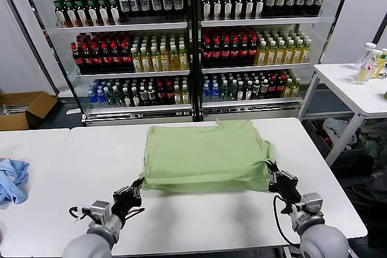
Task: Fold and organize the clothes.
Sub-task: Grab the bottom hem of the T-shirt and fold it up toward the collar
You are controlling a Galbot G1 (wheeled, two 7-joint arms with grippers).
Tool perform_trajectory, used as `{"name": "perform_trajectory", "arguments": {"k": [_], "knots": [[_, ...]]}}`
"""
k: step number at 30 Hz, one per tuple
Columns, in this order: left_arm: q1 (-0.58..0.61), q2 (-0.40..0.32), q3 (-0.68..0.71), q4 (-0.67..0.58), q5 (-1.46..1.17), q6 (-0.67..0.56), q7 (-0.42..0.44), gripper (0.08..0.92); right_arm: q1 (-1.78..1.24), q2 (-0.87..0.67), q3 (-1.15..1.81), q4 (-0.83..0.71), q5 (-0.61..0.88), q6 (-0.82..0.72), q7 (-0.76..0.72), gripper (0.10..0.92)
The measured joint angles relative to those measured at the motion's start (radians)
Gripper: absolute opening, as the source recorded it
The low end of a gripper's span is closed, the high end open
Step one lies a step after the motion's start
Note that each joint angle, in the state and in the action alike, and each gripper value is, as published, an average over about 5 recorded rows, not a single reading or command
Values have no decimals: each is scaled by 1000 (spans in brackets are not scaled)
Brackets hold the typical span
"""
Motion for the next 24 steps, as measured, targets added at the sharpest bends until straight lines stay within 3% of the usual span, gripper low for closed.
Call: {"name": "perform_trajectory", "arguments": {"k": [6, 11, 24], "knots": [[-83, 2, 42, 79, 5, 3, -7, 83, 73, 10, -46, -57, -21, -16, -5, 115], [-123, -5, 65, 123, 9, 7, -12, 121, 101, 22, -69, -81, -47, -35, -22, 226], [-114, -33, 49, 141, 25, -3, -43, 489, 51, 40, -19, -59, -69, -70, -32, 581]]}}
